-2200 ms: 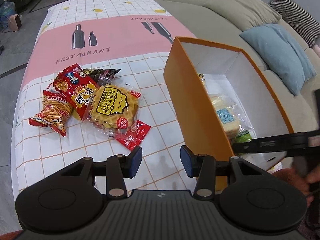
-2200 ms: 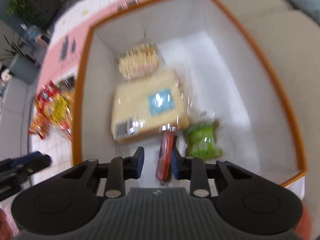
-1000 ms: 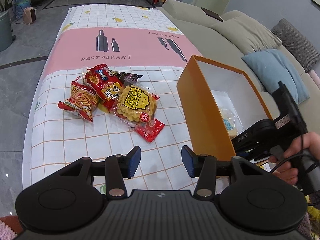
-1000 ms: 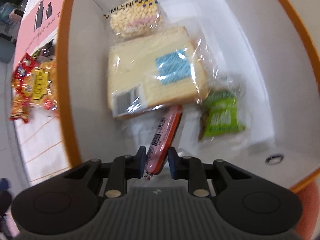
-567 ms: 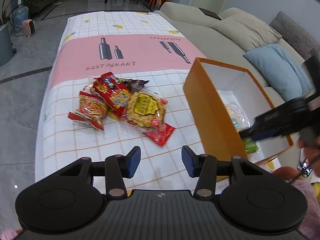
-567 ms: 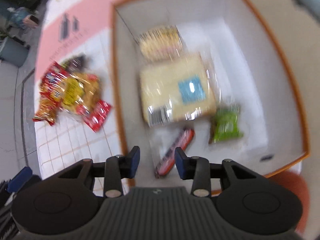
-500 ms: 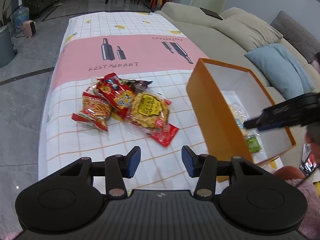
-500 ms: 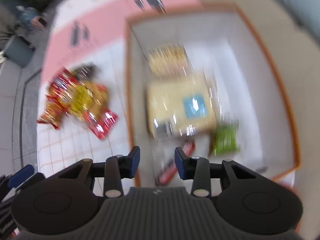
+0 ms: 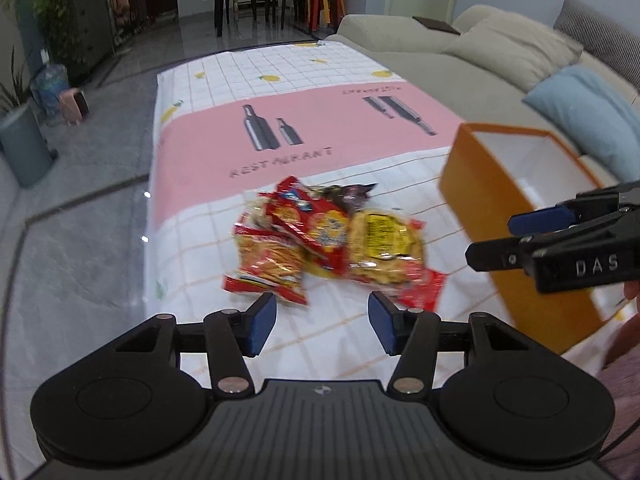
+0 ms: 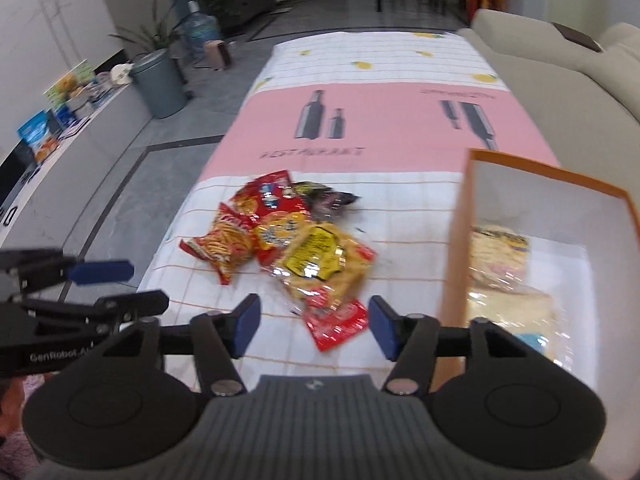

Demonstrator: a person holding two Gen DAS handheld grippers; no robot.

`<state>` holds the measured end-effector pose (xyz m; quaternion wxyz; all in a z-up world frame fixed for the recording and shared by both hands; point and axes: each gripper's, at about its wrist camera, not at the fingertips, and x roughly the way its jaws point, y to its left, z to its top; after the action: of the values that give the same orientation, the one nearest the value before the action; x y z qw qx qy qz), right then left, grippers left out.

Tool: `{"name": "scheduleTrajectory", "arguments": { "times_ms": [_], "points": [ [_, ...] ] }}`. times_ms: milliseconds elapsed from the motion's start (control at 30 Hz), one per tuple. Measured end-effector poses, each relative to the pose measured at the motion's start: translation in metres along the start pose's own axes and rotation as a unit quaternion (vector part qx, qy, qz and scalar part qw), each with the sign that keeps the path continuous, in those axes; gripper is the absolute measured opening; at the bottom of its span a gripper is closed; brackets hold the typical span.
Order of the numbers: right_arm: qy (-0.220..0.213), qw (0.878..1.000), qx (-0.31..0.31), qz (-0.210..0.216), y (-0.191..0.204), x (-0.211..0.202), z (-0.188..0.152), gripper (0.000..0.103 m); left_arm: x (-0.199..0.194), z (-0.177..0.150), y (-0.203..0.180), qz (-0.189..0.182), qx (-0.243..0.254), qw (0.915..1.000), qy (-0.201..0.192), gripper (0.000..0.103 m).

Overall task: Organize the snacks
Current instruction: 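Move both tools out of the box toward the remaining snack pile, then grasp the Mimi snack bag with the left tool while the right tool grasps the yellow waffle bag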

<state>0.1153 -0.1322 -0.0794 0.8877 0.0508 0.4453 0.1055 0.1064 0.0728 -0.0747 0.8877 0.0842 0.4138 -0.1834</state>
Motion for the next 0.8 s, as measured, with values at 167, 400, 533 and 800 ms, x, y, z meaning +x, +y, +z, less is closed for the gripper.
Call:
{"name": "scheduleTrajectory", "arguments": {
  "times_ms": [167, 400, 533, 800],
  "points": [
    [-0.009, 0.999, -0.05, -0.001, 0.021, 0.047, -0.003, 0.066, 0.024, 0.004, 0.011, 0.022, 0.007, 0.9996, -0.017, 0.064],
    [-0.014, 0.989, -0.145, -0.023, 0.04, 0.094, -0.009, 0.076, 0.066, 0.014, 0.021, 0.016, 0.002, 0.9999, -0.003, 0.064],
    [-0.021, 0.984, -0.175, -0.041, 0.046, 0.113, -0.003, 0.085, 0.094, 0.015, 0.023, 0.016, 0.019, 0.9993, 0.029, 0.065],
    [-0.007, 0.982, -0.181, -0.049, 0.043, 0.143, 0.007, 0.089, 0.122, 0.02, 0.026, 0.033, 0.041, 0.9968, 0.061, 0.079]
  ]
}}
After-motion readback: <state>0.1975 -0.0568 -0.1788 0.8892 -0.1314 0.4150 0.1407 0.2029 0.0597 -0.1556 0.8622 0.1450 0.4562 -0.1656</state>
